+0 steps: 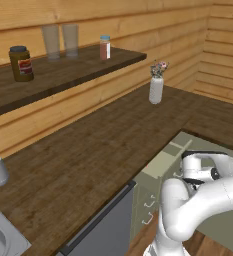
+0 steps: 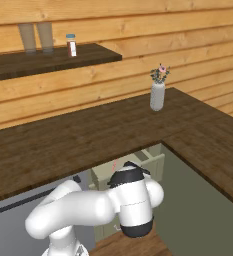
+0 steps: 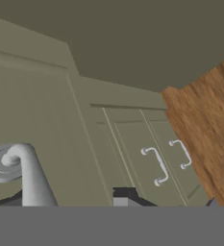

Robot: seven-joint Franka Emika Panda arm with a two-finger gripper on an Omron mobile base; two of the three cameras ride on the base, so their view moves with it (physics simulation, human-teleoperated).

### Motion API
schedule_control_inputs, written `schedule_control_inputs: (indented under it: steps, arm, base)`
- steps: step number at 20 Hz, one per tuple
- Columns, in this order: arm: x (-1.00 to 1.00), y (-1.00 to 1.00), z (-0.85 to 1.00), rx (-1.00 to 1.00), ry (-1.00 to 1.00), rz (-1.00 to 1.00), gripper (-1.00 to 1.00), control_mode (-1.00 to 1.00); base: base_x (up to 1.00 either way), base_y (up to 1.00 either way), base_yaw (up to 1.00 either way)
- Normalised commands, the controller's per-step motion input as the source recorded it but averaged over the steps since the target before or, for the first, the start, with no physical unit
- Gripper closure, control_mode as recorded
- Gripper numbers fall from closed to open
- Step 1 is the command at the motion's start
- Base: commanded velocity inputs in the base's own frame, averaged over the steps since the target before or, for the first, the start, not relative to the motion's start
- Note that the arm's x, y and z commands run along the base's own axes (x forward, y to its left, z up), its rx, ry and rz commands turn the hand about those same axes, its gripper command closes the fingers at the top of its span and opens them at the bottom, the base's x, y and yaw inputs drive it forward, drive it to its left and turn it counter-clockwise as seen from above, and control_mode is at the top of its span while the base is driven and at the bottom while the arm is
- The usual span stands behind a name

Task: Take a straw from the drawer in front and place it inside the glass cup on the dining counter.

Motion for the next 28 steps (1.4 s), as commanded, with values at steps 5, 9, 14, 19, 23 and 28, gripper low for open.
schedule_control_inputs:
  steps: [5,9,14,19,23,28]
  arm:
    - [-0.35,-1.0,-0.12,0.0,0.0,-0.23,1.0,-1.0]
    - [-0.31,-1.0,-0.11,0.0,0.03,-0.26,1.0,-1.0]
    - [-0.3,-1.0,-0.12,0.0,0.0,-0.26,1.0,-1.0]
    - [-0.3,-1.0,-0.21,0.0,0.0,-0.27,1.0,-1.0]
    - [-0.78,-0.29,0.19,-0.08,-0.32,-0.1,-1.0,-1.0]
    - [0.29,1.0,0.72,-0.33,-0.24,-0.12,-1.0,-1.0]
  base:
    - [0.0,0.0,0.0]
    - [0.0,0.0,0.0]
    - [0.0,0.0,0.0]
    - [0.0,0.0,0.0]
    - [0.0,0.0,0.0]
    - [0.0,0.0,0.0]
